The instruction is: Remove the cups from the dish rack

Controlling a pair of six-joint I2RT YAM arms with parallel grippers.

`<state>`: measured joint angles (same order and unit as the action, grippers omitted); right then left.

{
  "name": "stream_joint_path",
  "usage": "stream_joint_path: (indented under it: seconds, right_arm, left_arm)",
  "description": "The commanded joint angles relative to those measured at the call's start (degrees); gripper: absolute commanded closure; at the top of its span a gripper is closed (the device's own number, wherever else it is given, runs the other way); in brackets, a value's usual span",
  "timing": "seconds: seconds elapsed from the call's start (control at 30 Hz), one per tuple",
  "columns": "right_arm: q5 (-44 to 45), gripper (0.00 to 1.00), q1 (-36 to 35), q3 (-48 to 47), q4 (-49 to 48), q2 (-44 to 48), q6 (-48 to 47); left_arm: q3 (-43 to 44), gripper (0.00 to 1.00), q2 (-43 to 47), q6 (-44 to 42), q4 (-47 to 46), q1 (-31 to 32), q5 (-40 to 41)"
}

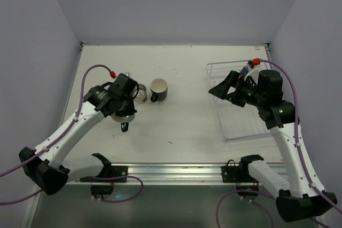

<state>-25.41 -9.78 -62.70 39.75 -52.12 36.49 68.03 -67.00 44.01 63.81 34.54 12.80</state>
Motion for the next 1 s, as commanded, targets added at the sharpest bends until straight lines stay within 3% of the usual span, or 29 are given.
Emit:
stream_joint_path:
  seconds: [0.0, 0.23, 0.33, 0.97]
  right_arm:
    - [-0.7, 0.01, -0.7, 1.4, -1.2, 2.0, -2.5]
    - [-2.7, 0.01, -2.1, 3.5, -1.2, 2.5, -4.8]
    - [-3.6, 0.01, -2.8, 5.1, -2.3, 3.3, -4.9]
    - [-1.6, 0.01, -4.5, 4.8, -1.8, 3.3, -6.1]
  left_arm:
    - [5.5, 1.00, -0.8, 3.2, 8.3, -3.7, 10.3]
    - [1.5, 1.00, -1.3, -4.5, 2.8, -21.2, 7.0]
    - [-0.5, 1.00, -1.3, -6.4, -1.3, -25.9, 4.8]
    - [-5.4, 1.00, -8.1, -12.4, -10.5, -34.5, -7.8]
